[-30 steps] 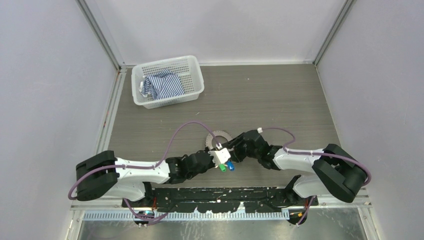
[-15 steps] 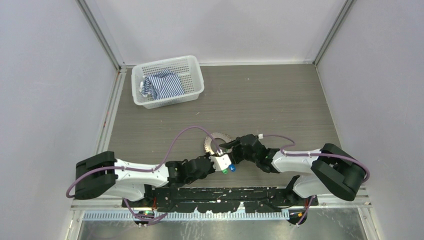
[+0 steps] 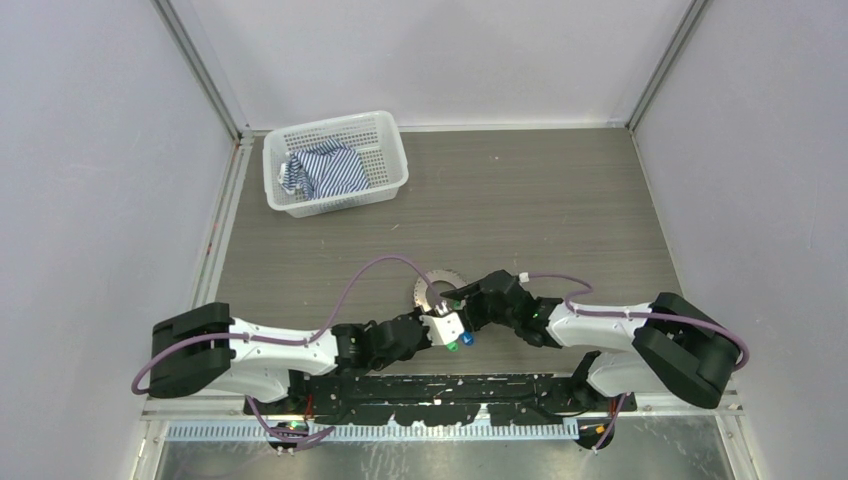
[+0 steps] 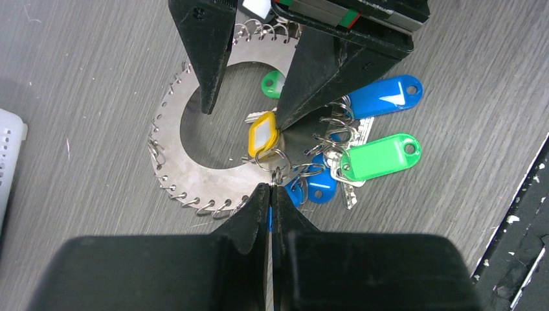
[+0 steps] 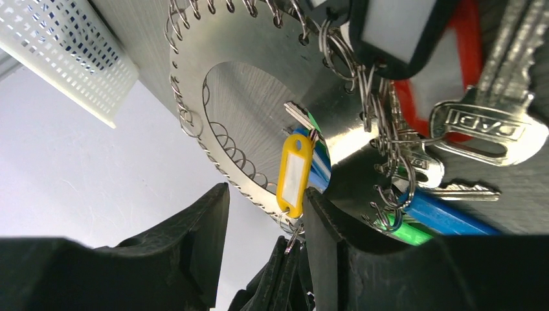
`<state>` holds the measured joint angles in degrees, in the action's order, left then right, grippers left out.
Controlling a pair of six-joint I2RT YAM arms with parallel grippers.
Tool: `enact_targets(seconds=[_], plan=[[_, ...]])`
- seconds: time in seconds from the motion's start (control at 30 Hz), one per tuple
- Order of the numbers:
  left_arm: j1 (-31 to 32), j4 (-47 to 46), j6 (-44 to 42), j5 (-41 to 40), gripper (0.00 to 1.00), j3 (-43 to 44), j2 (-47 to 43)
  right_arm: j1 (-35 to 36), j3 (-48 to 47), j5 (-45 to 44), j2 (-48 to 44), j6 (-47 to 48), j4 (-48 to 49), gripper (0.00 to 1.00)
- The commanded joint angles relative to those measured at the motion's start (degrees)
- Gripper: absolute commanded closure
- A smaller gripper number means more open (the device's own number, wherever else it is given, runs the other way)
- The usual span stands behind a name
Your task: Remove the keys from the keyring
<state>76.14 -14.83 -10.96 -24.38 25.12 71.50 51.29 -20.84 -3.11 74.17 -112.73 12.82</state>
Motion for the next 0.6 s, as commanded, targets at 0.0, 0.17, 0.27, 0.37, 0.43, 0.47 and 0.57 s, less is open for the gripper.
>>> enact_targets(seconds=[0.0,0.17,0.27,0.37,0.43,0.47,0.57], plan=[[0.44,-5.14,-1.27,-2.30,1.00,0.78,-0.49,0.56,-1.09,1.17,-1.37,-0.30,-5.78,0.49],[1.05,-5.12,-1.24,-1.88,1.00,1.13,0.02,0.57,-1.64,1.00,-2.64,-0.83,-8.46,0.48],[1.72,-5.21,-1.29,-1.90,1.00,1.69,1.27,0.57,-1.61,1.29,-3.39,-1.86,-9.23,0.47],[2.32,-5.84,-1.22,-2.39,1.00,2.07,2.75,0.43,-1.02,1.12,-5.43,-2.87,-10.32,0.46],[2.44,-6.76,-0.91,-2.49,1.00,2.19,3.42,-0.26,-0.50,0.71,-7.33,-3.01,-11.79,0.45],[2.61,-7.05,-0.64,-2.75,1.00,2.33,3.74,-0.55,-0.48,0.50,-8.20,-2.99,-13.13,0.45],[3.05,-7.87,-0.24,-3.14,1.00,2.66,4.43,-0.58,-1.27,0.63,-9.37,-2.90,-15.79,0.44]])
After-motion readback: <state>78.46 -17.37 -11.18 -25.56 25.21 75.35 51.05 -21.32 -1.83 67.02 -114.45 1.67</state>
